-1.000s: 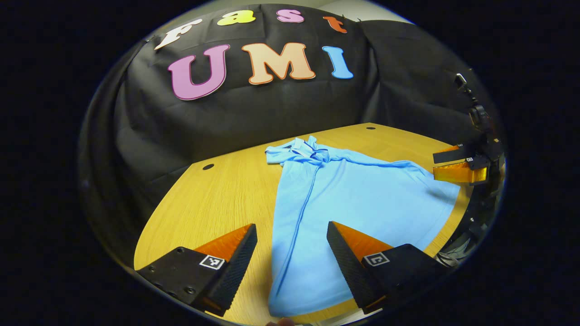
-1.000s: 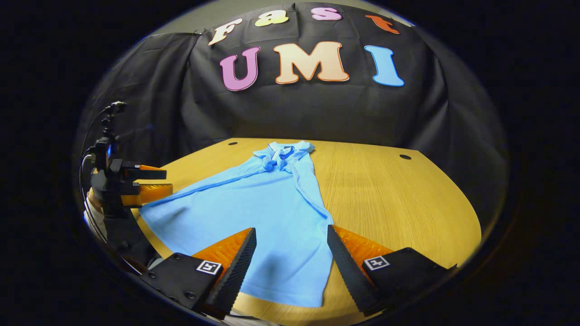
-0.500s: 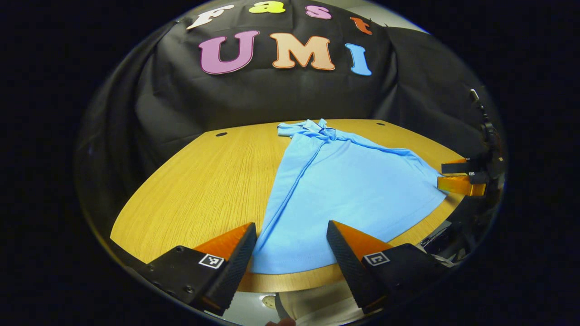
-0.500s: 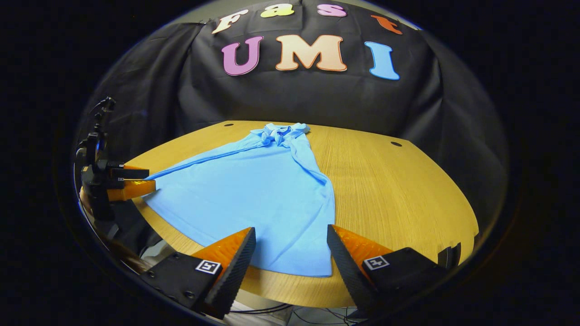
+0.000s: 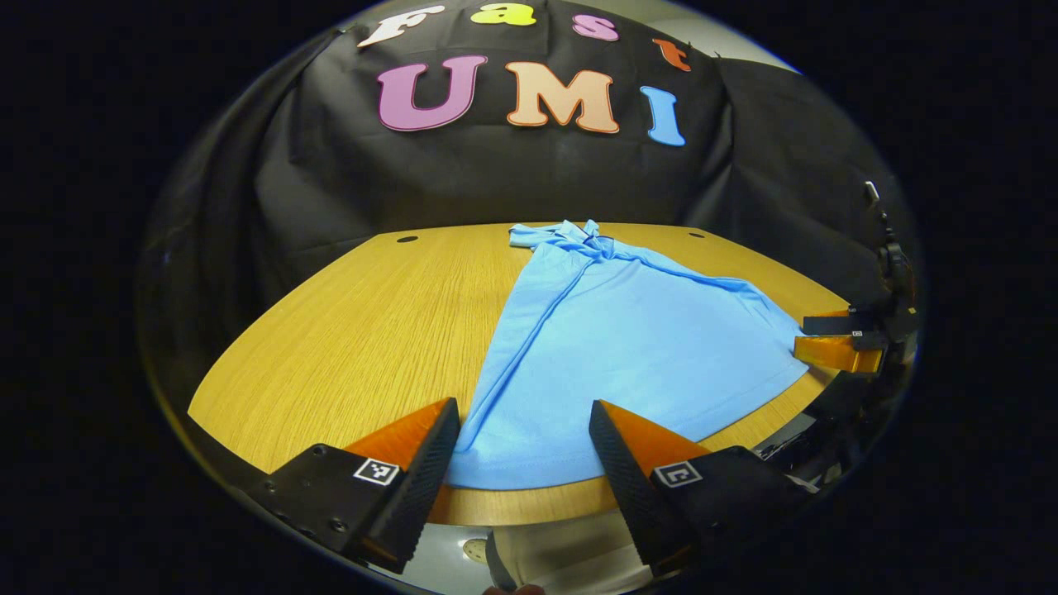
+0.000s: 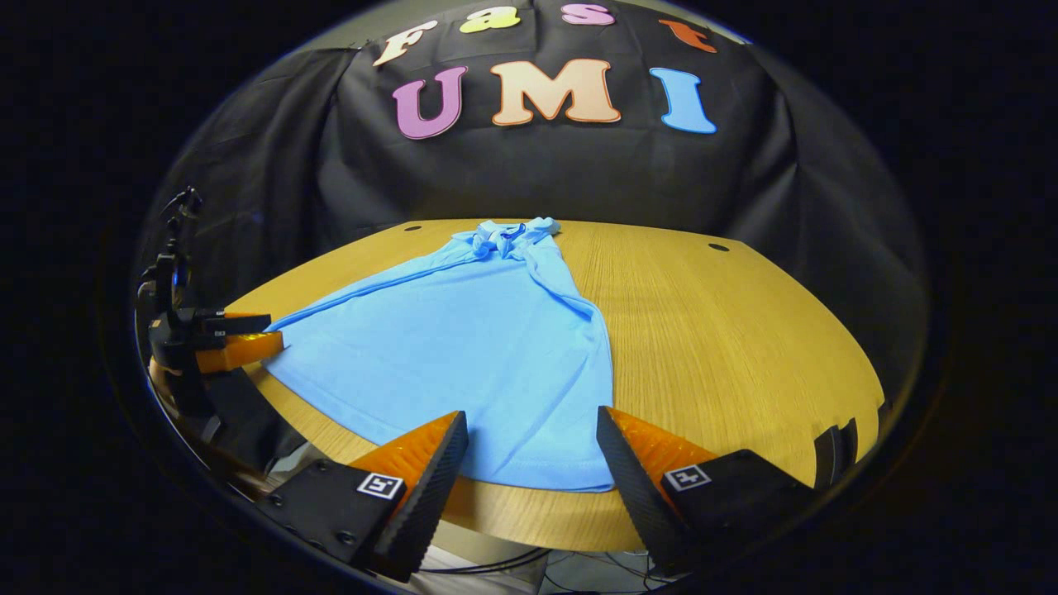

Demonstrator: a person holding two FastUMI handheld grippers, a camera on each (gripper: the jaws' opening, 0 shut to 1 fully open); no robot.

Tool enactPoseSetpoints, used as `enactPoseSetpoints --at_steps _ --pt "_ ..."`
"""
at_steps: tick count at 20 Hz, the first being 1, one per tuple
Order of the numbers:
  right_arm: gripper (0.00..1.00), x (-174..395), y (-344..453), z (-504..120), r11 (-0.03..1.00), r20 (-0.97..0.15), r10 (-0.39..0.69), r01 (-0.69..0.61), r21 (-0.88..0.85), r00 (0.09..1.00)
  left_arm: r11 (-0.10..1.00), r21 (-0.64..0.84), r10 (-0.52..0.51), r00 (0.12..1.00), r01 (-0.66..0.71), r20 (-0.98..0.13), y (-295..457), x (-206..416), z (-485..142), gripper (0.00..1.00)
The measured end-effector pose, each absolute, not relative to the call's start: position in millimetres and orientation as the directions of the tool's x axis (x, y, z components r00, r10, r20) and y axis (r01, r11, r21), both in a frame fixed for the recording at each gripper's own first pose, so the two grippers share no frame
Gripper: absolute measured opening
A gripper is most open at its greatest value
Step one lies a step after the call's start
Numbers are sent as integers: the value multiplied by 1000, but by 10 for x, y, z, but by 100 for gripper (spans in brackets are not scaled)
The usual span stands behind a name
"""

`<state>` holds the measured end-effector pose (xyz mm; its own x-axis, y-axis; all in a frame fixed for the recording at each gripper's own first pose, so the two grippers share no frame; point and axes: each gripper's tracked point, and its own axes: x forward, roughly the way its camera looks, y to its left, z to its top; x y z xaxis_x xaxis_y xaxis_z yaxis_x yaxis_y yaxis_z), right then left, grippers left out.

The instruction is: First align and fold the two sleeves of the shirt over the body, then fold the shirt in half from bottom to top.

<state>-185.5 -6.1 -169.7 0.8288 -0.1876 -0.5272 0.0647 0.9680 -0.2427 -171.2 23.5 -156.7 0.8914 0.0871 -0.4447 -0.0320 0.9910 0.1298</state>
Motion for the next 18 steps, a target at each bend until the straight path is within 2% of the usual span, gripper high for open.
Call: enactPoseSetpoints --at_steps 1,2,3,4,5,6,7,8,9,10,11,12,13,18 --pt "93 -1846 -58 -1714 970 -530 -184 64 -236 828 992 127 73 894 -19 -441 201 -1718 -1562 95" --pt "96 -1848 -37 -1707 973 -531 -177 67 -221 829 992 124 60 898 -6 -436 168 -1702 -1570 93" --pt "92 -1841 -10 -1729 975 -531 -169 61 -214 830 992 125 46 901 9 -431 128 -1680 -1577 82" --pt "84 -1821 43 -1740 976 -528 -155 48 -211 835 992 123 31 903 25 -428 73 -1677 -1573 78" --pt "73 -1808 93 -1759 977 -526 -142 32 -213 838 992 118 17 904 37 -428 23 -1689 -1591 62" --pt "64 -1803 121 -1754 976 -521 -137 24 -219 842 993 109 6 905 45 -426 -11 -1696 -1594 53" --pt "52 -1802 148 -1771 977 -523 -122 9 -213 843 994 98 -6 907 53 -420 -47 -1687 -1592 37" --pt "48 -1802 182 -1788 980 -527 -111 6 -197 843 995 89 -13 911 54 -412 -76 -1676 -1595 31" --pt "35 -1795 189 -1789 982 -526 -100 0 -187 844 995 85 -19 913 58 -407 -83 -1673 -1599 13" --pt "31 -1803 204 -1800 984 -531 -92 -4 -176 842 994 86 -22 913 62 -407 -87 -1670 -1591 8" --pt "18 -1788 228 -1804 986 -528 -83 -7 -167 845 995 80 -28 913 66 -408 -92 -1668 -1597 4" --pt "15 -1793 240 -1812 986 -529 -82 -6 -164 845 995 73 -32 912 68 -409 -95 -1671 -1594 4" --pt "7 -1798 232 -1802 986 -523 -79 -11 -167 849 995 68 -36 913 70 -407 -97 -1656 -1596 2" --pt "3 -1777 272 -1803 989 -543 -49 -37 -145 838 994 78 -37 913 75 -407 -93 -1638 -1585 0"
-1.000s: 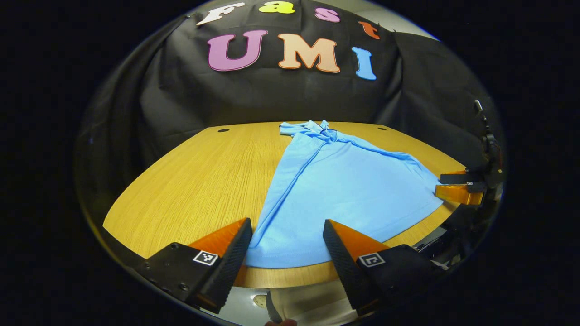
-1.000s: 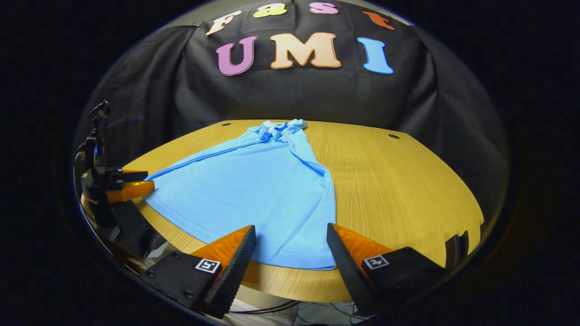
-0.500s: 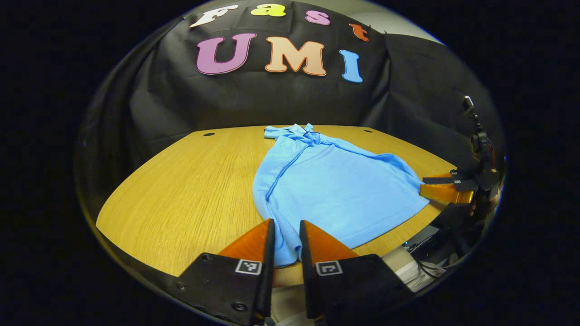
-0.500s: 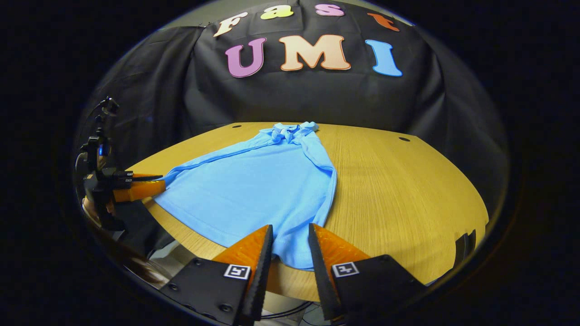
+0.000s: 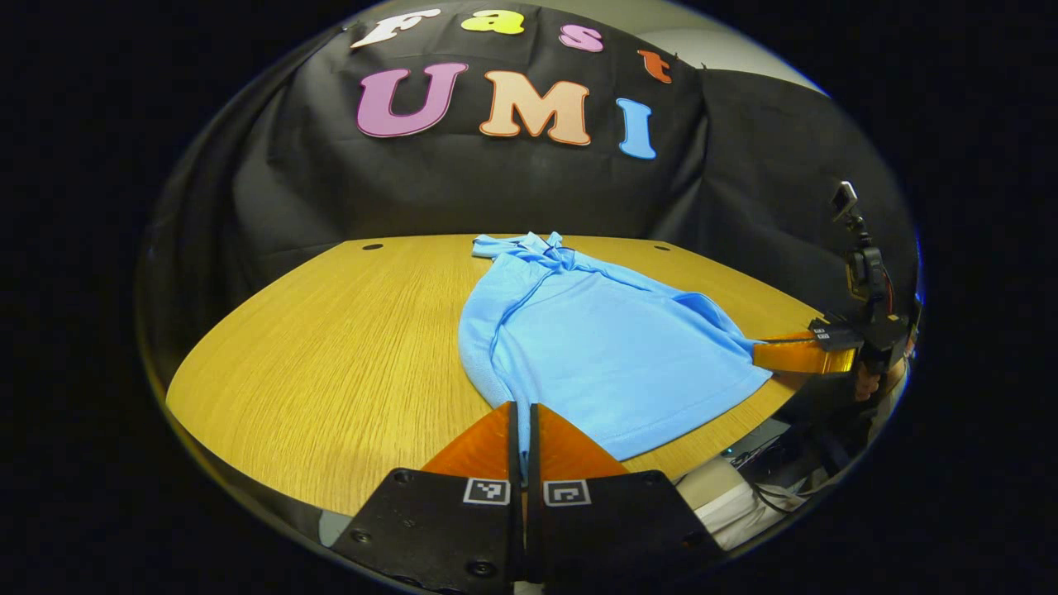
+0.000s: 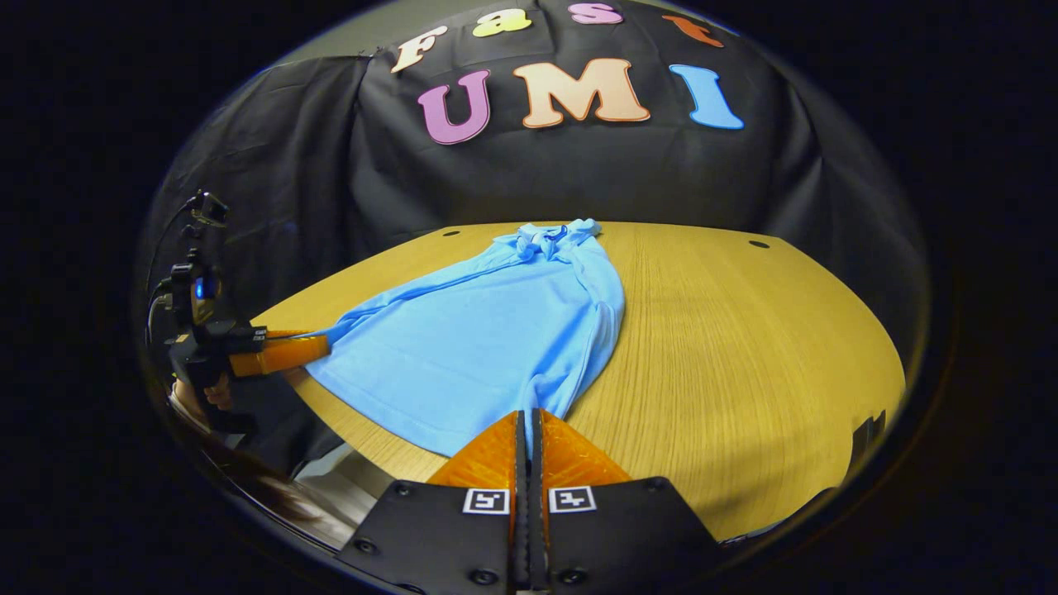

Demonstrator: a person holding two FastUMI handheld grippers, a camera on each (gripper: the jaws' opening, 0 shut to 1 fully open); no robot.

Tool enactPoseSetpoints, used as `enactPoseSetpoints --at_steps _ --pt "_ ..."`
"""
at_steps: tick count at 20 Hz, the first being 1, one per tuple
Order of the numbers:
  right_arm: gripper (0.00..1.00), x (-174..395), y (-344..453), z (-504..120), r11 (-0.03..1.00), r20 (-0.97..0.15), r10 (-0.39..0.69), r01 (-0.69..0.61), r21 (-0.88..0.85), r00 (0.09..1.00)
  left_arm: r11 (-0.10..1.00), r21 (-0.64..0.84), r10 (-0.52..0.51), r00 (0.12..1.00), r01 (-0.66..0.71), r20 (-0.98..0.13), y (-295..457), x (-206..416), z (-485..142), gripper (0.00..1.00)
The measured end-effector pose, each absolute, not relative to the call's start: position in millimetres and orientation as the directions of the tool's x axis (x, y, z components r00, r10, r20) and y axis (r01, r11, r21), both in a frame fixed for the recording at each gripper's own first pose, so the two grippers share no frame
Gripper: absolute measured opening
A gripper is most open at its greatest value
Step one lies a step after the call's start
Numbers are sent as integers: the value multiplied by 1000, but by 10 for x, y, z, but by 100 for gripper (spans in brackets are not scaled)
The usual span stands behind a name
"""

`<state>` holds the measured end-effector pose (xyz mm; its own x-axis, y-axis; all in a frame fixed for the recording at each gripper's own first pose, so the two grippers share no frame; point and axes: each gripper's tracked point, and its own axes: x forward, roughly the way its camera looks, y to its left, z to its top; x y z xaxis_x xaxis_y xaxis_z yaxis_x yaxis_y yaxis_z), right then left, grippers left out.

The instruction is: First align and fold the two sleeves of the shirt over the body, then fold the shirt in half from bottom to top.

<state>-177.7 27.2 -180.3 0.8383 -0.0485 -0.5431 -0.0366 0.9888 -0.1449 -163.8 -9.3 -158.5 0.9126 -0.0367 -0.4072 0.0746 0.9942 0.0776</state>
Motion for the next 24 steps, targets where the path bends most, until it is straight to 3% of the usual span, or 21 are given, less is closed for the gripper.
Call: enactPoseSetpoints --at_steps 4,9,15,20,24 --pt "3 -1709 248 -1701 981 -534 -70 -39 -191 843 991 115 -13 914 65 -406 -29 -1575 -1450 0" --pt "2 -1301 283 -1221 980 -459 -58 -37 -195 887 995 85 -26 950 55 -310 -25 -1242 -937 0" --pt "2 -372 207 -780 976 -430 -55 -43 -214 901 998 29 -51 965 61 -257 53 -417 -406 0" --pt "2 531 -36 -604 992 -443 -81 28 -126 893 1000 -27 2 975 -8 -220 412 439 -61 0" --pt "2 1222 -221 -557 995 -445 -102 83 -62 890 998 15 65 980 -63 -189 632 1147 10 0"
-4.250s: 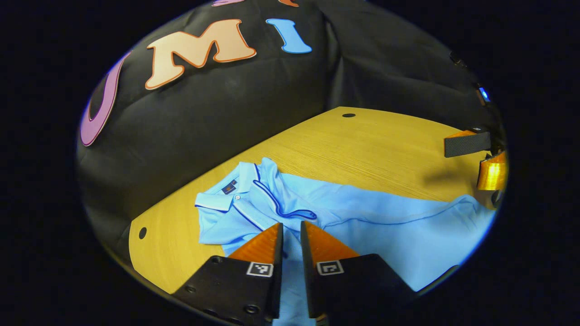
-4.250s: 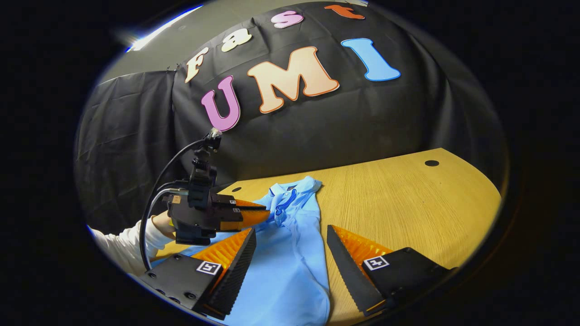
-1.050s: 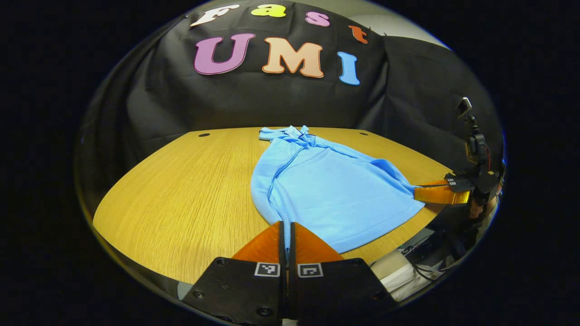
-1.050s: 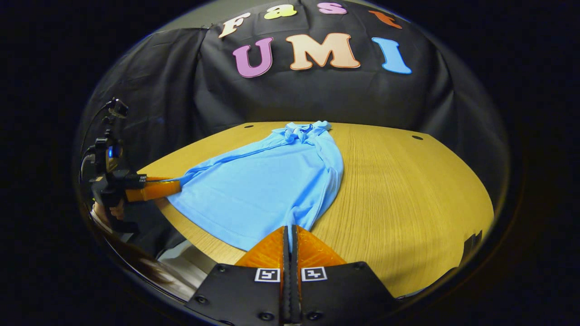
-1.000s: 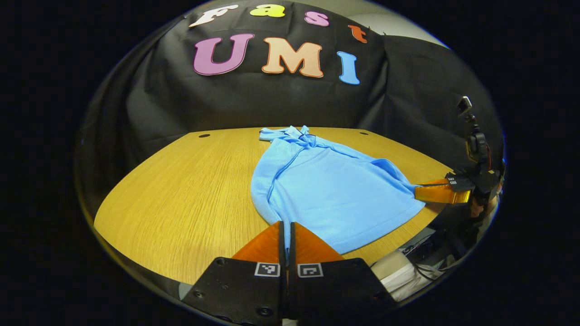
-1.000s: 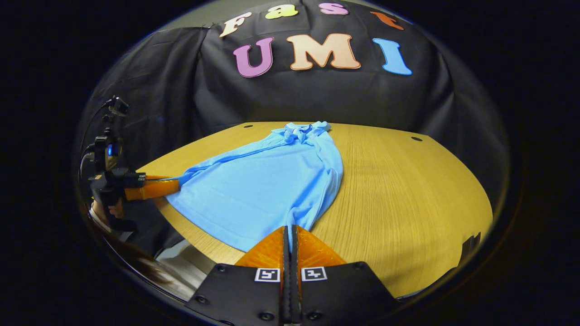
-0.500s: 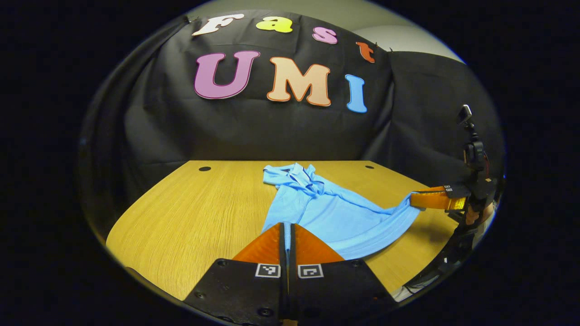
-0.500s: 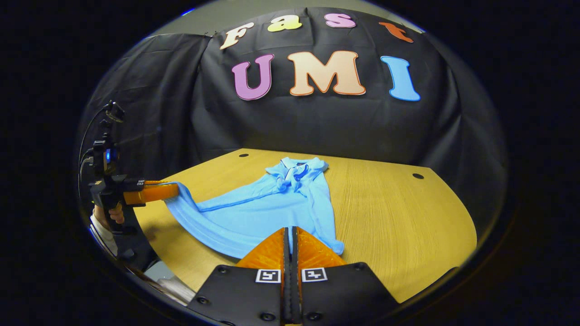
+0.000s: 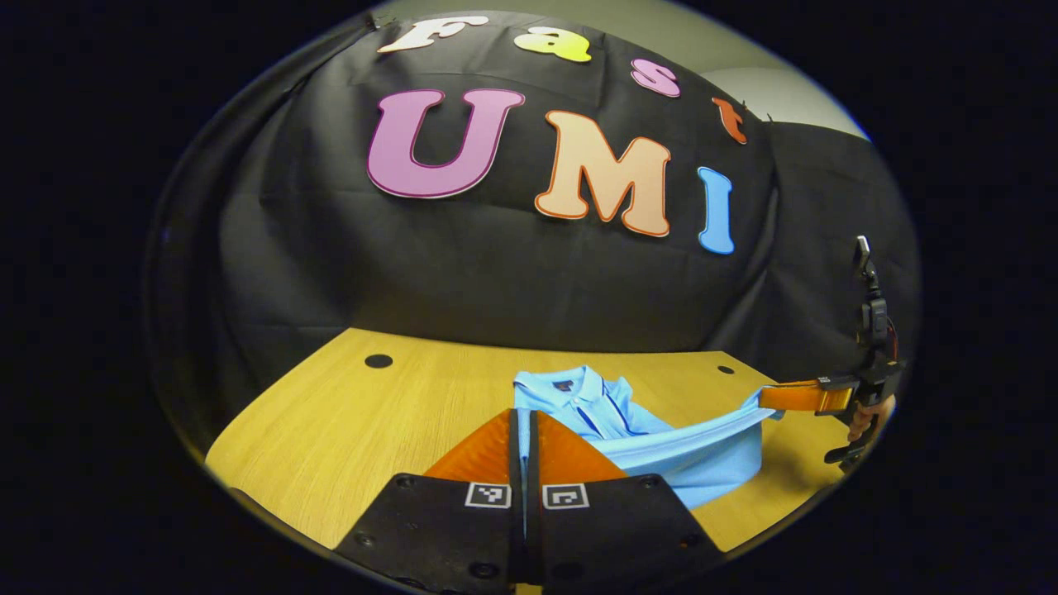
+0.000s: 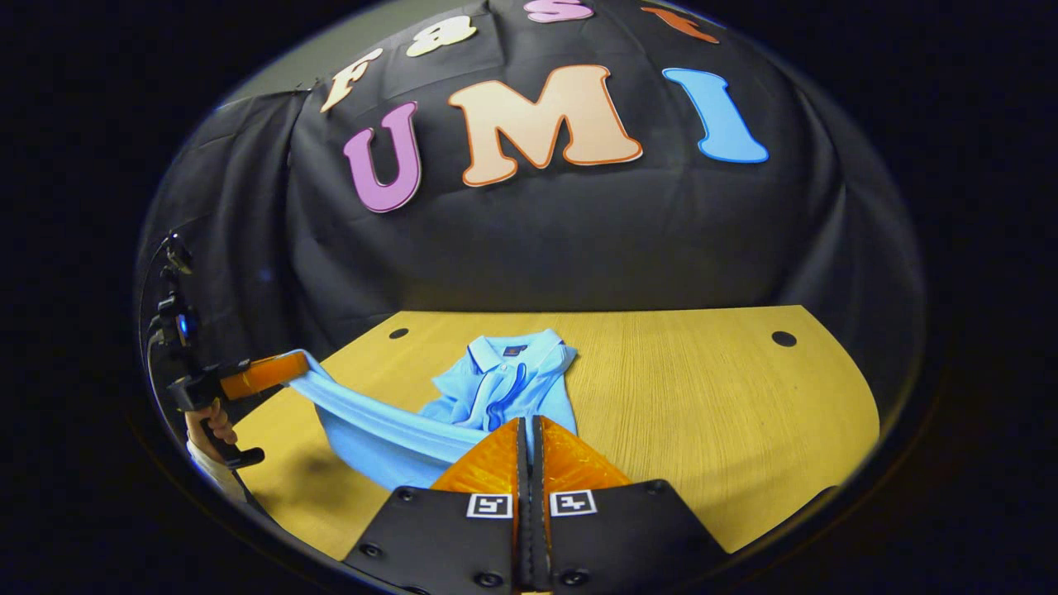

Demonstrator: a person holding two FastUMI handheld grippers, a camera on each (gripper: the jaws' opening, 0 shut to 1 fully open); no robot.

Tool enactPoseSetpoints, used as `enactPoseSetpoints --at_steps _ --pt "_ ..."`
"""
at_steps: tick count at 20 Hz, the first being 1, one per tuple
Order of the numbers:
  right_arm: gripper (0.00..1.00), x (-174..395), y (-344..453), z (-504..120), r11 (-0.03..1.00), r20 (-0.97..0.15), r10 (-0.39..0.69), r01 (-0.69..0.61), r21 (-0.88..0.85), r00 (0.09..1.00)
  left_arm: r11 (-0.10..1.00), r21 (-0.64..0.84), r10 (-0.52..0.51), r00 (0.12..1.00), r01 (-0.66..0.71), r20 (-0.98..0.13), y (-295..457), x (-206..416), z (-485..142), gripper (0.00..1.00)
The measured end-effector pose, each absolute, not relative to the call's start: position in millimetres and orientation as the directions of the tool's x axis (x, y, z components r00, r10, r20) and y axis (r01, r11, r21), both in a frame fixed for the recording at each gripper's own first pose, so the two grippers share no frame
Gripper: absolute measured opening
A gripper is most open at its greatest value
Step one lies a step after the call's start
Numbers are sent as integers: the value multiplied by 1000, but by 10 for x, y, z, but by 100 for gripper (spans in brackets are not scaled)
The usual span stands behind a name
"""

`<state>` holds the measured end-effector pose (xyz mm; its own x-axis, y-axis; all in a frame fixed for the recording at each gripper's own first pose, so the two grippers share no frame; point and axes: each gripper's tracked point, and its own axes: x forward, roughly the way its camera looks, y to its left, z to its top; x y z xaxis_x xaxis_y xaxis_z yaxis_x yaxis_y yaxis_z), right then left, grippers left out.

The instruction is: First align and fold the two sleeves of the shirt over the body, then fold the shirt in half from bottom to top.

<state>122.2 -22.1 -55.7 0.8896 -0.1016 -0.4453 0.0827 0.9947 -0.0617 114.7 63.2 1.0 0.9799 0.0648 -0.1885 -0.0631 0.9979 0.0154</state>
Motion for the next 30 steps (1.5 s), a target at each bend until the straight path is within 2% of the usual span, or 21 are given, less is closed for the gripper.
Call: enactPoseSetpoints --at_steps 4,7,13,17,21,23,24,25,26,29,30 --pt "2 1819 -449 -622 986 -441 -167 159 -57 882 996 3 93 972 -94 -215 741 1805 -147 0" --pt "2 2214 -702 -752 971 -455 -228 233 -46 861 991 17 132 972 -131 -195 885 2281 -167 0" --pt "2 2967 -1125 -1105 929 -461 -290 363 77 839 979 12 200 951 -203 -236 1088 3027 -536 0" --pt "3 3111 -1308 -1312 914 -468 -303 392 104 830 977 67 213 934 -202 -286 1164 3213 -825 0" --pt "3 3143 -1361 -1411 922 -455 -300 377 85 838 970 105 241 925 -219 -294 1210 3235 -856 1" --pt "5 3162 -1354 -1338 930 -429 -303 363 63 851 966 109 254 929 -233 -270 1236 3218 -748 8" --pt "9 3155 -1323 -1242 935 -415 -292 349 66 862 967 113 253 929 -230 -271 1233 3185 -706 12" --pt "21 3158 -1274 -1184 938 -410 -279 338 77 868 966 117 256 926 -232 -276 1249 3137 -689 26" --pt "15 3154 -1193 -1127 945 -409 -247 312 99 878 964 115 262 925 -239 -276 1265 3063 -637 31" --pt "97 2985 -1081 -928 957 -374 -233 279 75 898 958 90 287 930 -273 -230 1334 2814 -392 100" --pt "97 2903 -1033 -842 961 -361 -227 268 68 905 956 87 292 934 -279 -206 1351 2702 -306 98"
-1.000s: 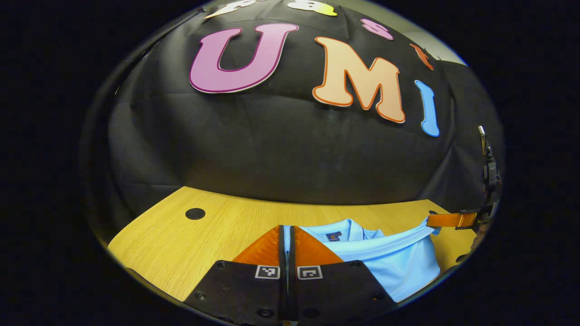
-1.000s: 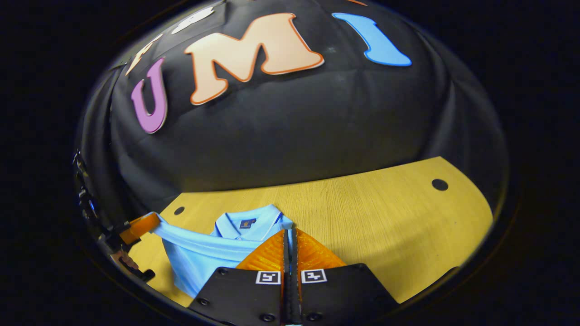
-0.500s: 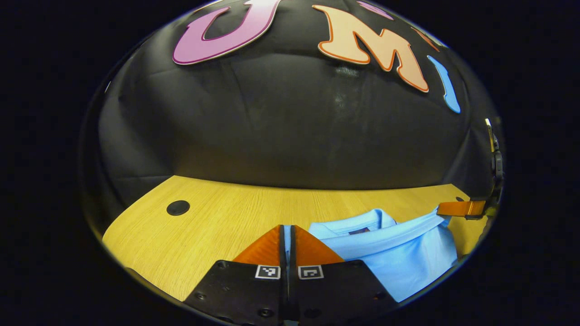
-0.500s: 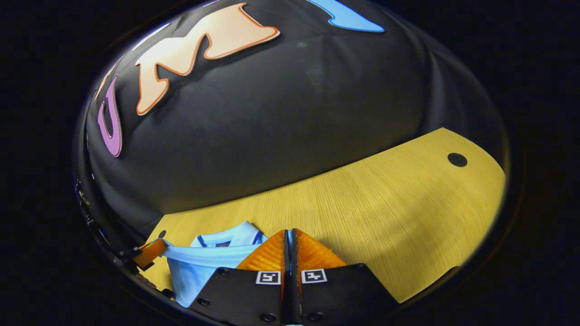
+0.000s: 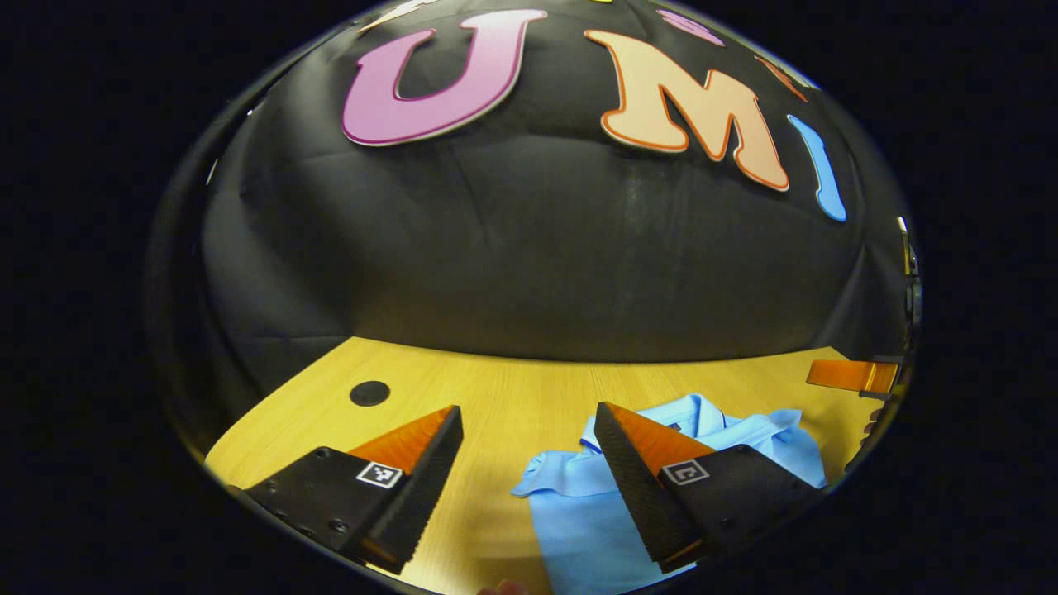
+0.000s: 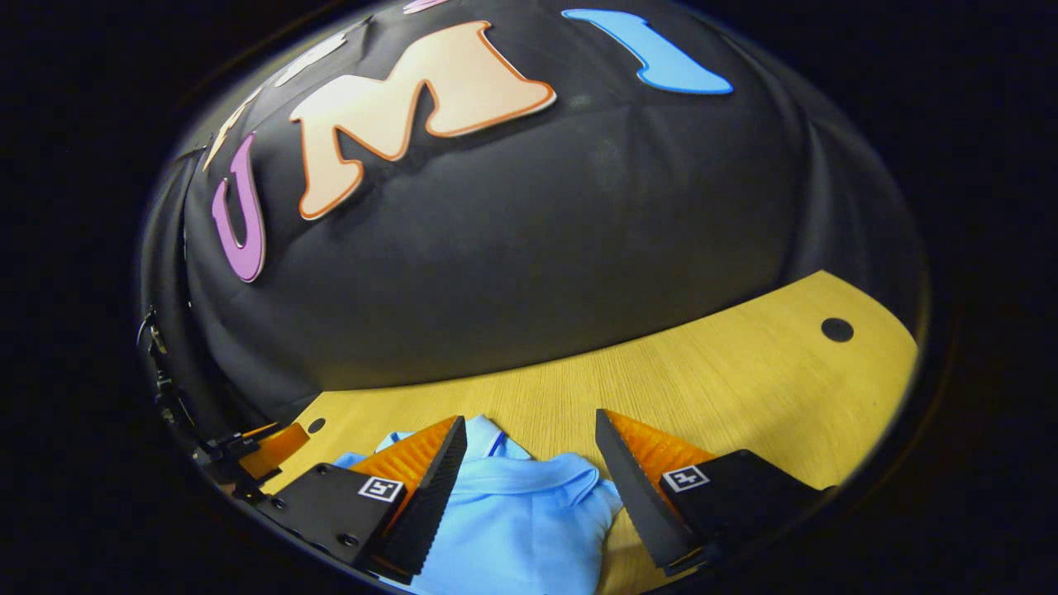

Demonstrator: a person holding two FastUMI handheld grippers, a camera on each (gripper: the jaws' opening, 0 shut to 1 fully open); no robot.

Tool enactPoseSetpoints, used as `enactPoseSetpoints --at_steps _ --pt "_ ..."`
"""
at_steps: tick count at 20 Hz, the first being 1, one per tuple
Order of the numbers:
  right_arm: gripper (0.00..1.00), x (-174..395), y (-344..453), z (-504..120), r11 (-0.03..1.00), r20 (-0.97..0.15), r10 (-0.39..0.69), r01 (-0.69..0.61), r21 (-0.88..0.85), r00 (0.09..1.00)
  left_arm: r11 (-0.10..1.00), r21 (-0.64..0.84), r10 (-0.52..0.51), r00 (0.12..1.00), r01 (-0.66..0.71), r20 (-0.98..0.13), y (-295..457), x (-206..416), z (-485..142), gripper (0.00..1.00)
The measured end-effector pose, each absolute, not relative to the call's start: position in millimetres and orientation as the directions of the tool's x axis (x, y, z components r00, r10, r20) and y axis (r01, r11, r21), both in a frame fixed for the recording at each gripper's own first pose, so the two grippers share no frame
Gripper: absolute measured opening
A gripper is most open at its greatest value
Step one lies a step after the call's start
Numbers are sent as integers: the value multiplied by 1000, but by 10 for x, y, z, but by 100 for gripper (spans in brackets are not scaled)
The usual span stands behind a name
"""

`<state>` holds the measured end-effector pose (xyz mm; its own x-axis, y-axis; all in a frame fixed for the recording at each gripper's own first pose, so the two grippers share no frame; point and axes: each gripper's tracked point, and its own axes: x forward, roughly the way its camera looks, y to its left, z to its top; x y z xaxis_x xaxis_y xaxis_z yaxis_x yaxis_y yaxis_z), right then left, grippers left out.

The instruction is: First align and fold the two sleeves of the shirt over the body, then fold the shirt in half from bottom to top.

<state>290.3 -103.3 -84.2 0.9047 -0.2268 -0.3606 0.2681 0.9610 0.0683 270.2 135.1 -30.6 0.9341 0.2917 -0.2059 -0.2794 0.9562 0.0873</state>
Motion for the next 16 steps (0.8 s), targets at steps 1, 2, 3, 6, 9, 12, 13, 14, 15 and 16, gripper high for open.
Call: enactPoseSetpoints --at_steps 1,2,3,6,9,12,13,14,15,16 --pt "98 2792 -954 -751 964 -343 -215 254 73 914 956 85 293 938 -282 -183 1356 2583 -224 94" --pt "98 2693 -905 -679 966 -329 -208 246 78 921 956 82 293 943 -283 -160 1342 2447 -145 94" --pt "98 2556 -871 -613 969 -314 -203 237 74 927 957 78 288 948 -279 -138 1326 2309 -80 95" --pt "98 2111 -775 -459 976 -283 -196 216 41 939 968 45 249 964 -245 -98 1172 1850 47 95" --pt "98 1688 -577 -312 984 -239 -157 173 48 958 976 46 217 973 -214 -82 1022 1426 35 95" --pt "98 1204 -368 -231 992 -190 -116 122 19 975 981 73 187 979 -182 -76 824 1057 -42 95" --pt "98 1061 -316 -245 994 -179 -105 107 -2 978 983 79 174 982 -168 -77 746 945 -89 95" --pt "98 914 -265 -280 995 -171 -96 94 -19 981 984 84 162 984 -155 -79 666 819 -123 95" --pt "98 765 -223 -324 996 -167 -85 82 -26 982 986 90 150 986 -143 -76 612 700 -161 95" --pt "98 612 -176 -390 997 -172 -70 66 -26 983 986 98 144 987 -137 -73 565 588 -198 95"
